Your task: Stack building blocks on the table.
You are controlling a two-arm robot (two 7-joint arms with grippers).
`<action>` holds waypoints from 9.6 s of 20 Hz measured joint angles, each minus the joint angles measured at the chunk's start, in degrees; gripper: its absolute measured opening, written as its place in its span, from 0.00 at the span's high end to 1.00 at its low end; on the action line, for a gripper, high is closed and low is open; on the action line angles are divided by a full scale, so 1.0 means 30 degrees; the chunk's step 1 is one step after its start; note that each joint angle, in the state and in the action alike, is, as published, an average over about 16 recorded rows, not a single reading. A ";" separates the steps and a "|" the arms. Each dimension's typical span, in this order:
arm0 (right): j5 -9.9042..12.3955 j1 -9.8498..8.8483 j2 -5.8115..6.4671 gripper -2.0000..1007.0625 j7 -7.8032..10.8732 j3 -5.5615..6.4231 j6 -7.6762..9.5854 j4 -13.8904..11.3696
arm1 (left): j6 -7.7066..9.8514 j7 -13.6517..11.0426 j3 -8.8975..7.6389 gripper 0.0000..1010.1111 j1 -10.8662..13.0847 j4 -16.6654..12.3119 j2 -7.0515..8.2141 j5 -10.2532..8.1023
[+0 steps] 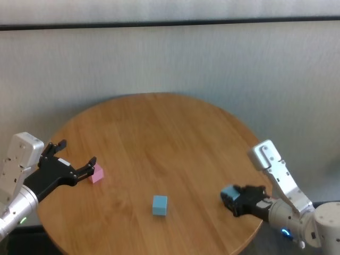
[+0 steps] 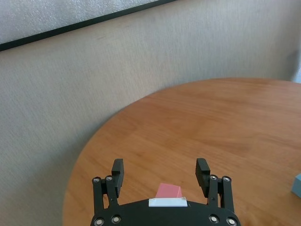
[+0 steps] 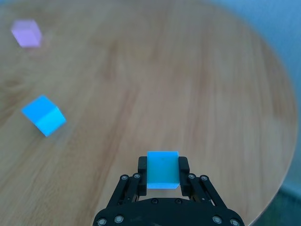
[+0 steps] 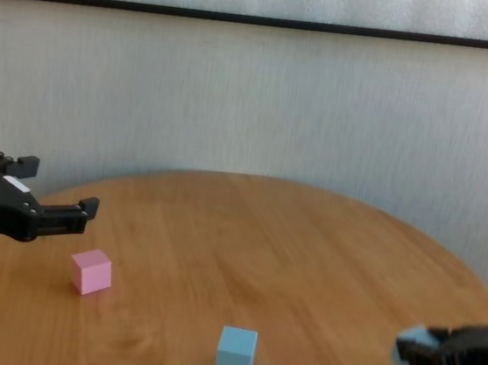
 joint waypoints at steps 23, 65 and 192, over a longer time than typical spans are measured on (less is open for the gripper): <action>-0.1373 0.4889 0.0781 0.64 1.0921 -0.2740 -1.1142 0.5155 | 0.0001 -0.0001 0.0002 0.01 -0.0002 0.0001 -0.0001 -0.0001; -0.2491 1.1024 -0.2583 0.64 1.5226 -0.7653 -1.0942 1.1737 | 0.0001 -0.0001 0.0000 0.01 0.0001 0.0000 -0.0002 -0.0001; -0.1452 0.2796 -0.0962 0.00 -0.0288 0.0658 -1.4003 0.4227 | 0.0158 -0.7911 0.0759 0.01 -0.4328 0.6329 -0.0733 -0.1526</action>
